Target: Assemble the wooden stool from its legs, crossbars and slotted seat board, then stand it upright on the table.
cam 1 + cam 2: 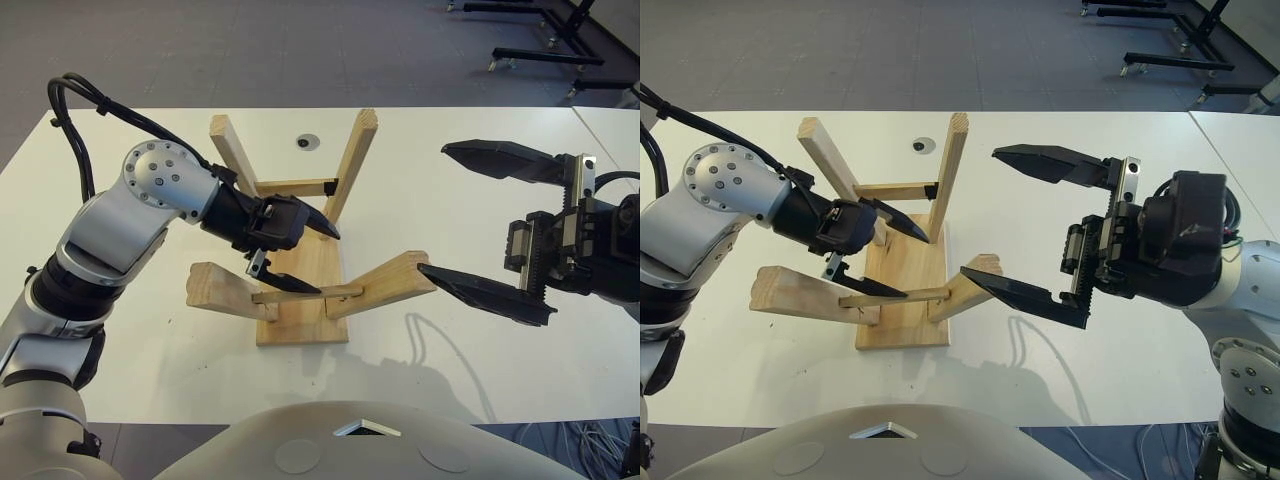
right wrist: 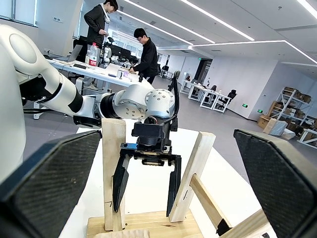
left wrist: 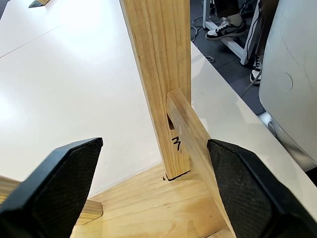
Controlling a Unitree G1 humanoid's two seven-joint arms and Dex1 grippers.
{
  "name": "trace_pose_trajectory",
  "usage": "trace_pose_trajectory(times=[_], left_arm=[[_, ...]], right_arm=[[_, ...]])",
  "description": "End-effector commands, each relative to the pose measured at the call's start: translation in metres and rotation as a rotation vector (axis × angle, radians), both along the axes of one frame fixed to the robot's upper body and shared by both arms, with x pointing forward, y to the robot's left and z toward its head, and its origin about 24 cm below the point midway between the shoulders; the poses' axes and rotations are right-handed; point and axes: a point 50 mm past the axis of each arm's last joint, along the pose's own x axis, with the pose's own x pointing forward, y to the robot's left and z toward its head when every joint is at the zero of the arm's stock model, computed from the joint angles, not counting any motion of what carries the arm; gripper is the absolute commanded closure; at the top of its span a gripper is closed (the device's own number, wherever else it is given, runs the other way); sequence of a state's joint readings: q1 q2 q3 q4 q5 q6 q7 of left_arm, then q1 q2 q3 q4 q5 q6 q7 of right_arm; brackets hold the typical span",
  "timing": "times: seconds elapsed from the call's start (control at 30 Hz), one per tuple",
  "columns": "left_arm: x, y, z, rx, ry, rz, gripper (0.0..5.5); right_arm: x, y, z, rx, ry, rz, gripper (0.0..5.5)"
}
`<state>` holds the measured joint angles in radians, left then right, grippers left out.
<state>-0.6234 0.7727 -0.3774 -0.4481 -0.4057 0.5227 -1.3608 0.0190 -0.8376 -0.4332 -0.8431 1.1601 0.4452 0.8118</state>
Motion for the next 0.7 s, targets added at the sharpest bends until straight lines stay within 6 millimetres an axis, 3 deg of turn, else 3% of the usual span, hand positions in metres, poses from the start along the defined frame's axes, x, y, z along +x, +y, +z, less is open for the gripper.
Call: trace_pose_trajectory(times=[0.03,0.7], left_arm=[[0.001,-0.001,0.007,-0.019,-0.012,0.007,1.62],[0.005,0.001,-0.002,0.027,-0.033,0.031,1.62]], right_arm=[[-0.001,0.002,0.002,-0.003,-0.012,0.009,0.58],[-0.001,0.001,-0.001,-0.016,0.000,-0.002,0.58]])
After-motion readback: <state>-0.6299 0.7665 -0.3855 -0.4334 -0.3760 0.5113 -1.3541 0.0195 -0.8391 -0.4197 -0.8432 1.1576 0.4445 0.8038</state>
